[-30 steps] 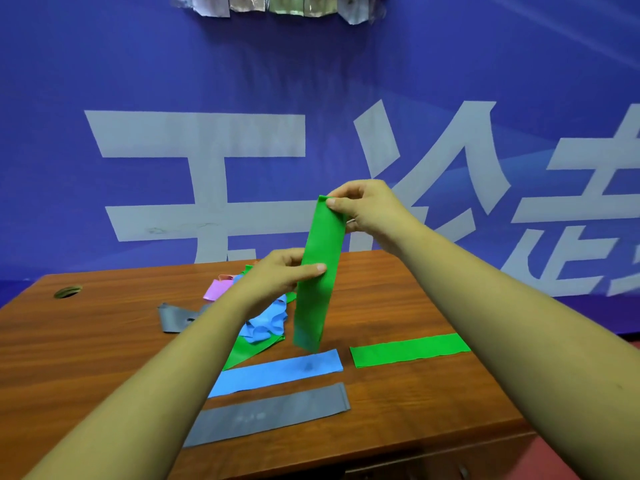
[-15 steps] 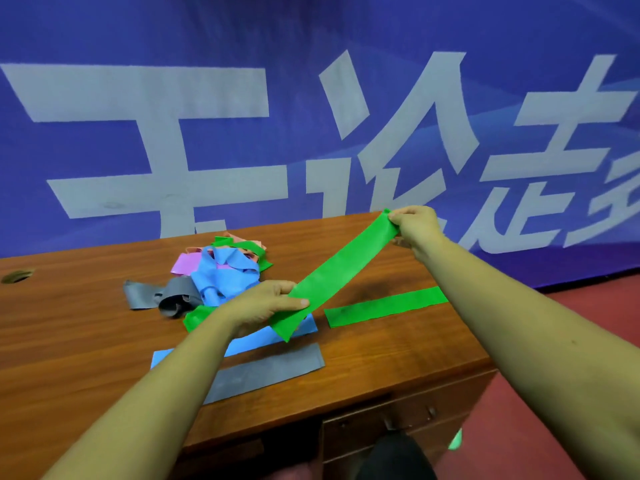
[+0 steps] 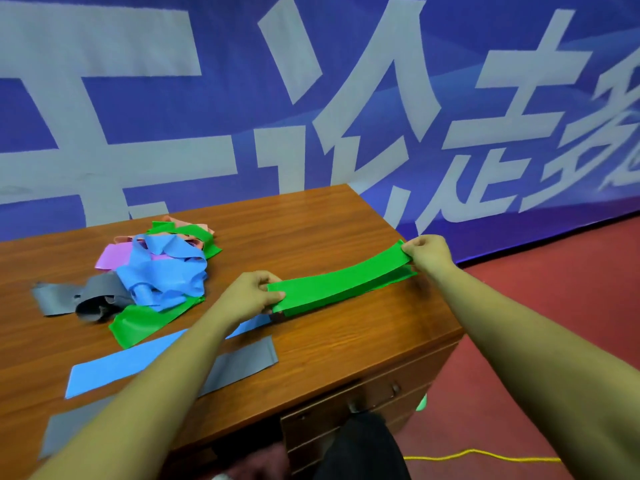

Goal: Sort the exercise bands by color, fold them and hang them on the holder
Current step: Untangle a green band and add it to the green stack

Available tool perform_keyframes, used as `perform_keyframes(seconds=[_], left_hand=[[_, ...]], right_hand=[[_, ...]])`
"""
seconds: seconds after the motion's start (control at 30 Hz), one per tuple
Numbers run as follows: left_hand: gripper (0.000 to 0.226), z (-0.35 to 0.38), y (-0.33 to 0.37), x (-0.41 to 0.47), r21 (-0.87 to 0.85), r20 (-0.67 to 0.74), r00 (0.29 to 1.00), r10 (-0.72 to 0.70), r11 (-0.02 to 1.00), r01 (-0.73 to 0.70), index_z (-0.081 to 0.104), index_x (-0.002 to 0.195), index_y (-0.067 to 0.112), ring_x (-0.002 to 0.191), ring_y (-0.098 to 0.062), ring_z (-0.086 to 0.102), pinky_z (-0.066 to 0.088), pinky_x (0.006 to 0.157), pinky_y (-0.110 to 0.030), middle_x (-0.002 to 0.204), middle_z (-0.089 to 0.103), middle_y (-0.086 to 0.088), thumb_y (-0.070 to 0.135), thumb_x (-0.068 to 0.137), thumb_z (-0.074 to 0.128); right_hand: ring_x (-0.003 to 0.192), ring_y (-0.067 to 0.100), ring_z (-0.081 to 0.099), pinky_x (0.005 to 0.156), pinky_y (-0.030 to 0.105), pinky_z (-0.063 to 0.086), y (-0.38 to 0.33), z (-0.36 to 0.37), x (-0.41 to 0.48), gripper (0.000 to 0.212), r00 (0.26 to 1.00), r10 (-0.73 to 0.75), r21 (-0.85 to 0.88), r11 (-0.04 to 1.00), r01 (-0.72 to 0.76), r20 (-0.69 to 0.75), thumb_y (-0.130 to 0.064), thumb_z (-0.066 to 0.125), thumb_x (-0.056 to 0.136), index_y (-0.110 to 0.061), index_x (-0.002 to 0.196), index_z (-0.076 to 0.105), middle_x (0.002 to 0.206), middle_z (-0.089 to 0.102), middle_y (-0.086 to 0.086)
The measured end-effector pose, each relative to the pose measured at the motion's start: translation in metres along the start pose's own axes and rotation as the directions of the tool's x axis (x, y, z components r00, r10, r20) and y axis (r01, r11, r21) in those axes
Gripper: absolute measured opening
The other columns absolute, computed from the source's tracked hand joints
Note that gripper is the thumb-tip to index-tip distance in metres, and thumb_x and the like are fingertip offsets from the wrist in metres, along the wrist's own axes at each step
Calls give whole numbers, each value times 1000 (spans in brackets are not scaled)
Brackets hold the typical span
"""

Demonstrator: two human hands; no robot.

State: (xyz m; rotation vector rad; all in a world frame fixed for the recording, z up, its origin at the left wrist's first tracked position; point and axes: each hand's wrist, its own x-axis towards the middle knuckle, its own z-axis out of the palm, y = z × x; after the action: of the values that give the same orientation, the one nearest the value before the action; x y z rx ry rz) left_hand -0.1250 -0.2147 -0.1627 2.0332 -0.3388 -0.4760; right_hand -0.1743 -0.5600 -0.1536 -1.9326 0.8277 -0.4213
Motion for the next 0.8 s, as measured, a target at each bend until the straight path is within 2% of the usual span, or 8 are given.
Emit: perform_keyframes(seconds=[0.07, 0.17, 0.27, 0.33, 0.4, 0.47, 0.67, 0.8], left_hand=[[8, 10, -2, 9, 32, -22, 1000, 17, 999, -16, 66, 94, 10, 67, -17, 60, 54, 59, -24, 81, 65, -11, 4, 89, 66], [16, 23, -7, 23, 115, -91, 996, 14, 993, -4, 68, 87, 18, 55, -17, 59, 56, 64, -35, 68, 62, -6, 3, 87, 65], [14, 30, -10, 32, 203, -163, 987, 12, 979, 22, 67, 91, 19, 52, -15, 62, 53, 59, -29, 62, 63, 0, 6, 85, 66], [16, 32, -10, 35, 309, -196, 979, 60, 951, 4, 63, 95, 20, 61, -13, 61, 45, 57, -20, 68, 61, 3, 9, 84, 68], [18, 33, -11, 36, 415, -192, 975, 110, 910, -21, 59, 97, 20, 72, -18, 58, 36, 60, -26, 75, 61, 1, 11, 84, 68], [16, 37, -13, 35, 478, -172, 975, 139, 878, -41, 60, 100, 18, 80, -24, 59, 33, 65, -27, 81, 64, -4, 12, 86, 65], [17, 44, -11, 39, 538, -189, 963, 193, 841, -63, 63, 106, 16, 93, -32, 61, 41, 75, -31, 96, 67, -11, 13, 93, 53], [17, 42, -23, 40, 634, -132, 966, 223, 768, -91, 62, 106, 13, 97, -34, 60, 44, 80, -34, 99, 65, -14, 14, 91, 54]], right_hand=[[88, 30, 67, 83, 44, 57, 11, 0, 9, 19, 1000, -3, -51, 999, 3, -10, -15, 69, 85, -15, 67, 64, 82, 68, 10], [92, 31, 66, 84, 42, 55, 23, 2, 19, 14, 999, -38, -118, 992, 36, -14, -16, 67, 85, -14, 72, 67, 86, 69, 10], [91, 28, 65, 82, 38, 53, 31, 6, 27, 10, 998, -63, -153, 986, 60, -14, -15, 65, 87, -9, 81, 70, 86, 69, 8], [91, 27, 65, 80, 35, 51, 38, 11, 32, 10, 997, -77, -176, 982, 74, -10, -15, 65, 87, -7, 82, 70, 87, 69, 8], [90, 26, 65, 76, 31, 49, 44, 17, 35, 9, 997, -81, -211, 974, 79, 3, -15, 66, 87, -10, 80, 68, 85, 68, 7], [92, 28, 65, 77, 33, 51, 50, 22, 37, 10, 996, -92, -257, 962, 90, 4, -17, 67, 87, -11, 78, 67, 87, 70, 8], [93, 32, 63, 81, 38, 52, 51, 23, 35, 12, 988, -132, -237, 965, 112, -74, -17, 60, 89, -10, 81, 66, 91, 69, 11], [94, 34, 63, 79, 36, 49, 60, 24, 30, 12, 986, -154, -322, 938, 126, -61, -17, 62, 90, -12, 78, 63, 89, 69, 12]])
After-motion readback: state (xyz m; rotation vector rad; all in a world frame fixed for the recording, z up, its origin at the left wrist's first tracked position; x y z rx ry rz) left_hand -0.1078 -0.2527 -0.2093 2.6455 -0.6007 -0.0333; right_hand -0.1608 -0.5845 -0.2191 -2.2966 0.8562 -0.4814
